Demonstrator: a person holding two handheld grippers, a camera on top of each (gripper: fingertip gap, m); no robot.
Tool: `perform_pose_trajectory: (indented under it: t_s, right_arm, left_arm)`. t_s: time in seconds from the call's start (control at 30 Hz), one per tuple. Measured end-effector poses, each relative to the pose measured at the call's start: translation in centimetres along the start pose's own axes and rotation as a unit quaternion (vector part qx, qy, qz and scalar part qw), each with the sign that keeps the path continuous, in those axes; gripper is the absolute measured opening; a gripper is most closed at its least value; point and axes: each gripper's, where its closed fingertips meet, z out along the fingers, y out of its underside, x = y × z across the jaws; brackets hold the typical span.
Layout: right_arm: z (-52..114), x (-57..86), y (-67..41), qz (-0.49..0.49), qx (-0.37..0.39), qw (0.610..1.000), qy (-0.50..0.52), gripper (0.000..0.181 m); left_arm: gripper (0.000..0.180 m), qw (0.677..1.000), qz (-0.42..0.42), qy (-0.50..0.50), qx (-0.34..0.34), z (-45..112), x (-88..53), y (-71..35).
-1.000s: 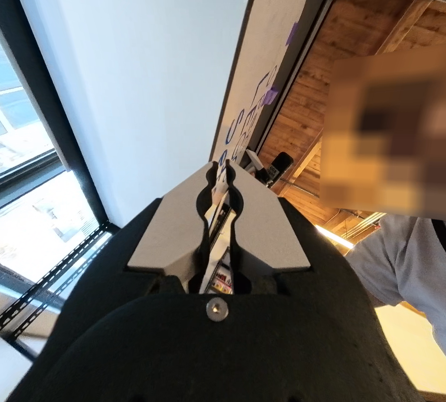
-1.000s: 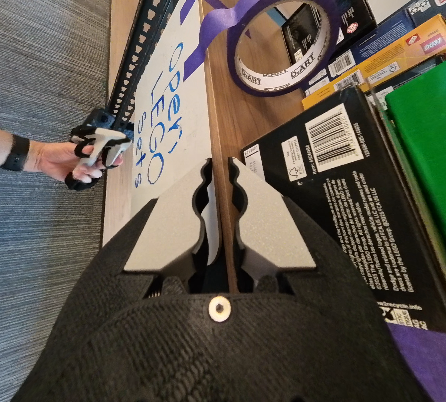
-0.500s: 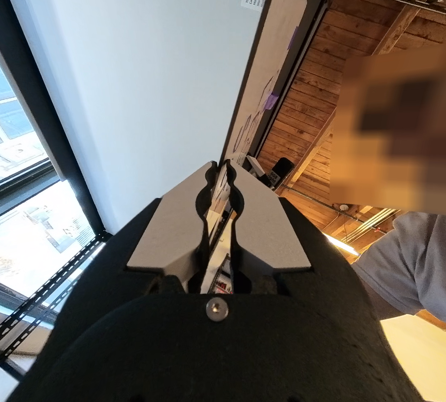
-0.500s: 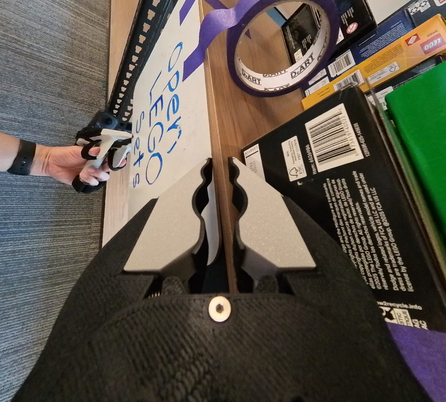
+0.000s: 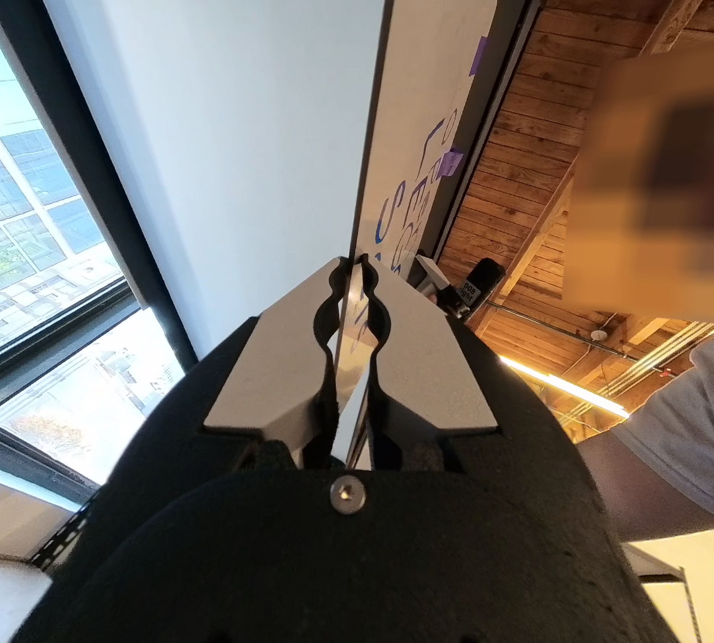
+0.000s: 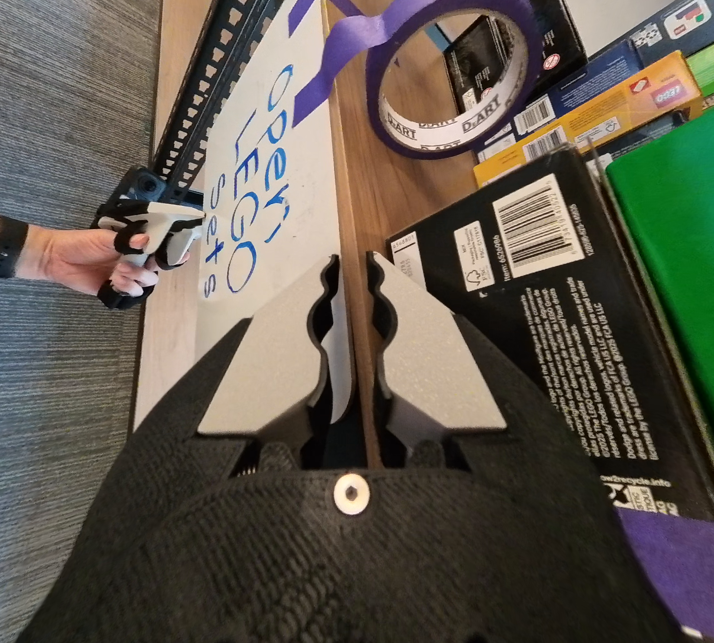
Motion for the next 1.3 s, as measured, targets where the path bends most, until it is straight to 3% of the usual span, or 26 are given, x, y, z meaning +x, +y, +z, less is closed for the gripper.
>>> perform_pose_trajectory:
  t_s: [0.57, 1.03, 1.3]
  right_arm:
    - [0.9, -0.5, -5.3, 0.058, 0.045, 0.997, 0.01, 0.018]
    - [6.7, -3.4, -8.2, -0.058, 0.029, 0.993, 0.095, 0.003]
    - [8.6, -2.8, -8.2, 0.023, 0.021, 0.997, 0.069, 0.0]
  left_arm:
    - [0.005, 1.0, 0.014, -0.013, -0.007, 0.0, 0.1, -0.1]
    - [0.005, 1.0, -0.001, -0.006, -0.019, 0.4, 0.3, 1.1]
    - [0.005, 1.0, -0.001, -0.007, -0.022, 0.5, 0.3, 1.2]
